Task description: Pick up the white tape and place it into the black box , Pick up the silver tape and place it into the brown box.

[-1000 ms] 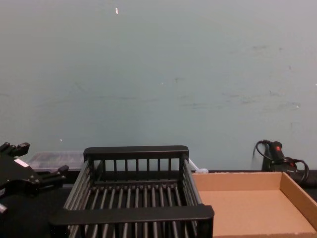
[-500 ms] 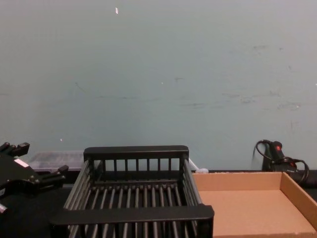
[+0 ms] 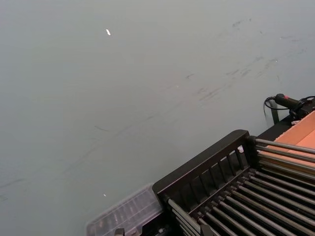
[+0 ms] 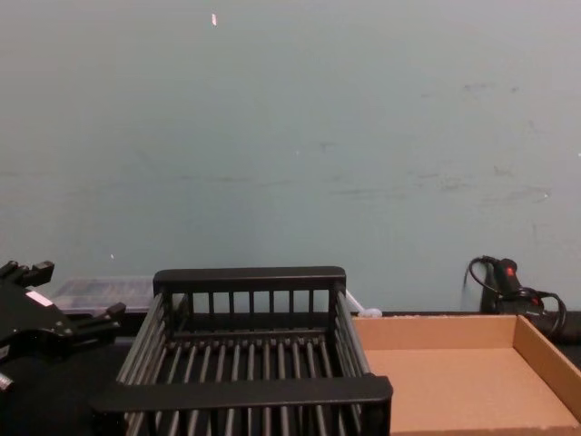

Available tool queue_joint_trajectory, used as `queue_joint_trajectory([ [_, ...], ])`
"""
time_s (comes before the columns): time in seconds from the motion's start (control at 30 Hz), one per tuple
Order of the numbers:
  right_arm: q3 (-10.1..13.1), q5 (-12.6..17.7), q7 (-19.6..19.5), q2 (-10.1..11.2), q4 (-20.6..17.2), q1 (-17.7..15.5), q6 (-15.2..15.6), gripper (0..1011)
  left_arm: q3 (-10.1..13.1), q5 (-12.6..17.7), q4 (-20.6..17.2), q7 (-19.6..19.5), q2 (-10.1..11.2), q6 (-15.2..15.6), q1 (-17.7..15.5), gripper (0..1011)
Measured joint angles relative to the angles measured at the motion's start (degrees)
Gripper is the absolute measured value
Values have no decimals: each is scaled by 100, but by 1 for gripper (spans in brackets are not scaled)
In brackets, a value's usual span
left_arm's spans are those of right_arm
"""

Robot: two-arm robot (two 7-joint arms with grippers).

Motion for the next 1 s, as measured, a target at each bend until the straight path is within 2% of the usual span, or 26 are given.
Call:
queue_joint_trajectory([
  [0.43,-35,-14,33,-68,83,76,122,1002,0,0,0,0,0,0,0,1001],
  [1.0,-37,-17,28,-93,118,99,126,1003,0,0,0,0,0,0,0,1001],
])
